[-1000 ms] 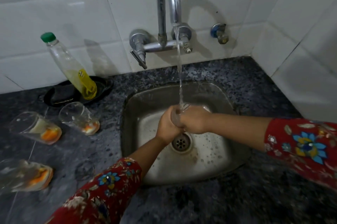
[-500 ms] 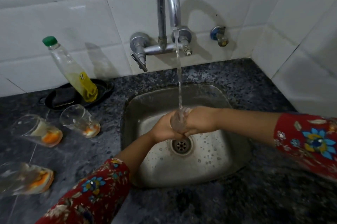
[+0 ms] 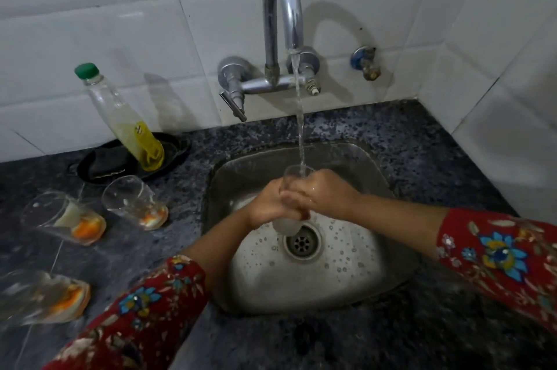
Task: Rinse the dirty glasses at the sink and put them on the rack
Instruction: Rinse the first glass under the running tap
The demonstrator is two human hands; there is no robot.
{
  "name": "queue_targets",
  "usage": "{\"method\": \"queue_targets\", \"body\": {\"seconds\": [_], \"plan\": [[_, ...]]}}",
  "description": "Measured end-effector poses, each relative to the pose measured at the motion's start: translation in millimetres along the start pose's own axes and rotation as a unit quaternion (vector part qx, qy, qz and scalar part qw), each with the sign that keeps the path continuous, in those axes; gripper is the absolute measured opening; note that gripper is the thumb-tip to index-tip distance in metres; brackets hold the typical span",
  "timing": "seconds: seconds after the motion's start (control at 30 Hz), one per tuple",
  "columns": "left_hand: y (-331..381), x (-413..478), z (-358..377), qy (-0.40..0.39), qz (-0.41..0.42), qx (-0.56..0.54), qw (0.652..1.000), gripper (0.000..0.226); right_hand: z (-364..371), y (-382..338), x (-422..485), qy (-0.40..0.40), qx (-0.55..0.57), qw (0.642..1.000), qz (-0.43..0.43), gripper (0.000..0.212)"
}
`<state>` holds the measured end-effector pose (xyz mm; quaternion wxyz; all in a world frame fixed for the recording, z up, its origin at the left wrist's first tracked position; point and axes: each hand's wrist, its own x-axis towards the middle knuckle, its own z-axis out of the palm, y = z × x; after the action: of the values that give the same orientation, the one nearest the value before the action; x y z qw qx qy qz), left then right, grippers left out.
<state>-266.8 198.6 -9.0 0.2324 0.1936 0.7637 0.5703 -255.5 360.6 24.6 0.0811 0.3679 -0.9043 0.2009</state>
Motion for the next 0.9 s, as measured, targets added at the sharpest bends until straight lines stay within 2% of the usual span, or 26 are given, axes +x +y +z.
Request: {"method": "queue_targets", "body": {"seconds": [0.07,0.13,0.2,0.3,0.37,0.4,0.47,0.53,0.6,0.67,0.7,0.73,0.8,0.87,0.9], "plan": [[-1,1,17,0.090,-0.002,-0.067,0.994,0.037,8,-4,6,0.127,-0.006,0.991,0.040,0.058],[-7,2,29,0.149,-0.001,-0.072,0.986,0.044,19,-10,6,0.191,-0.034,0.978,0.072,0.066],[-10,-1,22,0.115,0.005,-0.066,0.991,0.046,21,-3,-3,0.179,-0.016,0.984,0.016,0.059],[-13,-7,2,-0.024,-0.022,-0.066,0.997,0.046,11,17,-20,0.140,-0.061,0.979,-0.135,0.027],[-12,-8,0,-0.039,-0.044,-0.056,0.997,0.051,1,27,-25,0.120,-0.105,0.973,-0.167,0.022],[-9,-9,1,-0.040,-0.051,-0.055,0.996,0.052,-2,31,-27,0.102,-0.119,0.976,-0.154,0.026],[-4,-10,4,-0.042,-0.071,-0.057,0.995,0.051,-6,35,-34,0.028,-0.082,0.994,-0.074,0.040],[-2,-10,3,-0.053,-0.108,-0.013,0.993,0.058,-6,34,-42,-0.076,0.057,0.994,0.053,0.044],[1,-10,-3,-0.081,-0.184,0.132,0.971,0.071,2,27,-46,-0.144,0.185,0.960,0.152,0.031],[6,-12,-10,-0.135,-0.252,0.308,0.907,0.071,12,11,-47,-0.179,0.302,0.906,0.235,0.023],[9,-13,-11,-0.159,-0.279,0.358,0.877,0.071,17,3,-47,-0.195,0.350,0.873,0.278,0.023],[11,-14,-13,-0.173,-0.305,0.379,0.856,0.070,22,-4,-47,-0.213,0.379,0.843,0.316,0.024],[16,-16,-14,-0.181,-0.339,0.385,0.839,0.062,30,-14,-48,-0.227,0.417,0.797,0.375,0.026],[17,-15,-17,-0.181,-0.343,0.379,0.840,0.056,33,-19,-47,-0.199,0.454,0.760,0.420,0.024],[16,-15,-18,-0.176,-0.336,0.368,0.849,0.058,32,-21,-45,-0.170,0.466,0.754,0.430,0.023]]}}
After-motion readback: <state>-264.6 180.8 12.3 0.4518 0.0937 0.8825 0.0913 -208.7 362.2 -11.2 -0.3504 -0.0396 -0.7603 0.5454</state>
